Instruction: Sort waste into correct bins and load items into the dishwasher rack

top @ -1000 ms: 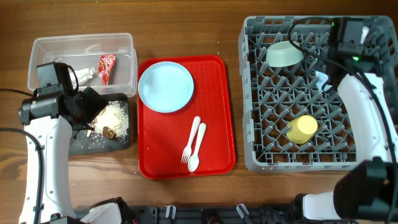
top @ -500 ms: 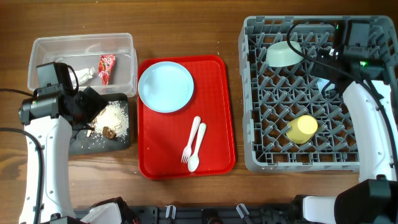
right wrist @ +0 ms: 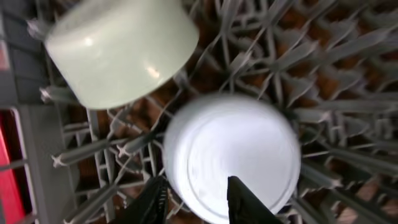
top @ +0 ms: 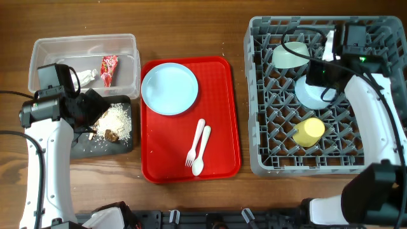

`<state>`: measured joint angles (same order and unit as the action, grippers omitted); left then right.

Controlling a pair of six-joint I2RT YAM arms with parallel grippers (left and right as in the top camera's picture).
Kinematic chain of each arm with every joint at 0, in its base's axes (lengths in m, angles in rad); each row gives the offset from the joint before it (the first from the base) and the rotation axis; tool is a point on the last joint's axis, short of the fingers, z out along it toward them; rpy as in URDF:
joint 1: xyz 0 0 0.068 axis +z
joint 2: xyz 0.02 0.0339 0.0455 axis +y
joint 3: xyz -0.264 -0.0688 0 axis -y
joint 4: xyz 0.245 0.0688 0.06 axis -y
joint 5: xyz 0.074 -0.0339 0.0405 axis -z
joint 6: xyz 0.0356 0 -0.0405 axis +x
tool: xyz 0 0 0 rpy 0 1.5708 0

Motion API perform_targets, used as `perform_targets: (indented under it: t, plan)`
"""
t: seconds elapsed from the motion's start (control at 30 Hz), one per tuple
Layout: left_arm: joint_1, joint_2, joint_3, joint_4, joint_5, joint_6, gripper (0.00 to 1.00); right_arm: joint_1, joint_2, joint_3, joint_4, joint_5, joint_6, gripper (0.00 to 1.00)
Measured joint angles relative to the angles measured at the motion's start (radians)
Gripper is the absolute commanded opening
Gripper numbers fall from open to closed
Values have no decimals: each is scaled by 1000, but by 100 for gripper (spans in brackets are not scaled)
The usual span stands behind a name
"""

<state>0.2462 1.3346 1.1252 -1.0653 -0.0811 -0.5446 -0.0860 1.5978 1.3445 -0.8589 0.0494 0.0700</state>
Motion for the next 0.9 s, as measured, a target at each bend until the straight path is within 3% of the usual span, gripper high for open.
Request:
perform_targets:
  t: [0.17, 0.33, 0.47, 0.53, 0.7, 0.73, 0.8, 0.9]
  plan:
    - [0, 0, 0, 0, 0, 0, 100, -1, -87, 0, -16, -25, 3, 34]
    - [0, 0, 0, 0, 0, 0, 100, 18, -87, 0, -121, -404, -103, 44]
    - [0, 0, 0, 0, 0, 0, 100, 216, -87, 0, -189, -488, -105, 48]
    - [0, 0, 0, 0, 0, 0, 100, 336, -87, 0, -189, -448, -48, 50]
    - [0, 0, 0, 0, 0, 0, 100, 684, -50, -15, -161, -287, 269, 50]
    - [0, 0, 0, 0, 0, 0, 100, 756, -24, -47, -129, -260, 386, 50]
    - [0, 0, 0, 0, 0, 0, 100, 822, 7, -115, -77, -235, 522, 59]
    - [0, 0, 0, 0, 0, 0, 100, 885, 48, -214, 63, -222, 718, 58]
